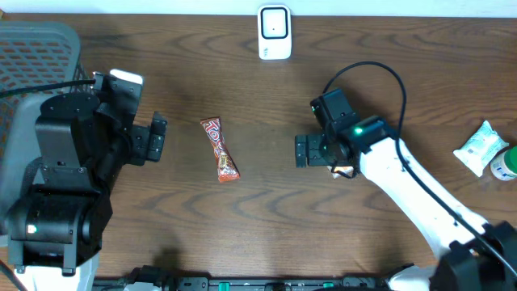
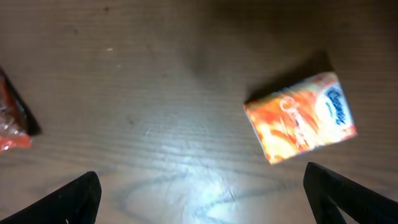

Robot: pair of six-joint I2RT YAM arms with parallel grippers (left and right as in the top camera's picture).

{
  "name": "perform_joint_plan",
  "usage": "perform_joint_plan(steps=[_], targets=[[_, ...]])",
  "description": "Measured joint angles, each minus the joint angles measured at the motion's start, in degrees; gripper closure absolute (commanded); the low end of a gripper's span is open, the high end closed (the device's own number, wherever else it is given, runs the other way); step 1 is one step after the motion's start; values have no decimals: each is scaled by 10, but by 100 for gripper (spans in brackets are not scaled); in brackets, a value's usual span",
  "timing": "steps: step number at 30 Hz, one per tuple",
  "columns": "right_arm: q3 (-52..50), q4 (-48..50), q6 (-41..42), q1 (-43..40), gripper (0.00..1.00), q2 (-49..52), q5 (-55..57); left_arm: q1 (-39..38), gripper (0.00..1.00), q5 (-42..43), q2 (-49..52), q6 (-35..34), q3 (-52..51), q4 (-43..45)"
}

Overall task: Scan the item barcode
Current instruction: 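Reach the right gripper back toward the orange Kleenex pack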

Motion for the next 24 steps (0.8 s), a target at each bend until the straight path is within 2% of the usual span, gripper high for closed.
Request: perform_joint_plan(steps=[9,13,19,20,24], targets=[[-3,-6,77,-18,2,71,-8,0,2,0,0,0,0,0],[-3,-8,36,-45,25,70,-7,0,2,0,0,0,0,0],[-3,-18,-20,-103,96,70,9,0,2,0,0,0,0,0],[-3,-17,-24,-116,99,70,9,0,2,0,0,0,0,0],[-3,-16,-25,-171,99,70,9,0,2,0,0,0,0,0]])
